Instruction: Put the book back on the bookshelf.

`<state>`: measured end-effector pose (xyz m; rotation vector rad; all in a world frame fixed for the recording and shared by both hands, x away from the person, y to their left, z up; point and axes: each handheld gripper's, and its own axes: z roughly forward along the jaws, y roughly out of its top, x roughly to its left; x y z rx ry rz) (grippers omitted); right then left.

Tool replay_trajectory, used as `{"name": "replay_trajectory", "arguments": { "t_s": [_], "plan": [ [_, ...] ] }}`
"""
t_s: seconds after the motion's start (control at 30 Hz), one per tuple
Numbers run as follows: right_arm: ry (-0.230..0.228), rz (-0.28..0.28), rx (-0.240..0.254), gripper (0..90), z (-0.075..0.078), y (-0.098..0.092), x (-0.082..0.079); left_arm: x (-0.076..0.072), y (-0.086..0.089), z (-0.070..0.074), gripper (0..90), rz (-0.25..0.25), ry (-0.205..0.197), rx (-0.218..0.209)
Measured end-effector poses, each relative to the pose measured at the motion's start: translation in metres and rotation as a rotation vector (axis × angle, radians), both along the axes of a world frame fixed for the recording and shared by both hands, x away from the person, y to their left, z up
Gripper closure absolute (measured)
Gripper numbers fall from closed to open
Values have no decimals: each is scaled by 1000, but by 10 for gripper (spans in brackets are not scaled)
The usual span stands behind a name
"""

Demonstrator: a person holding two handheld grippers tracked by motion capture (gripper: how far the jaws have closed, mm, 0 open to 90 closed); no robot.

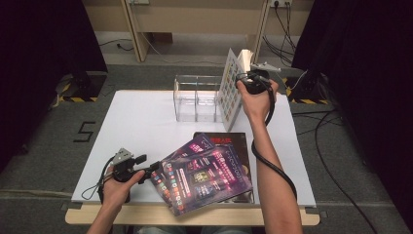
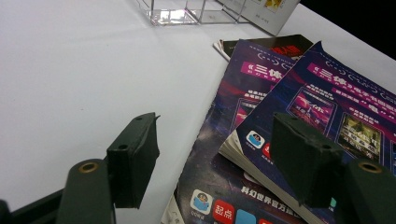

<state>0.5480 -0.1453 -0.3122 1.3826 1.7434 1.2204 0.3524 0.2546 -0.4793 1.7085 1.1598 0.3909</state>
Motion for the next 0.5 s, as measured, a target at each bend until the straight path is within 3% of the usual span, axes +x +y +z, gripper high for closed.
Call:
{"name": "replay_trajectory", "arguments": {
  "t_s": [0.5],
  "plan": [
    [-8,11,31,483,-1,0,-12,0,-2,0,290,-1,-5,7]
  ]
}}
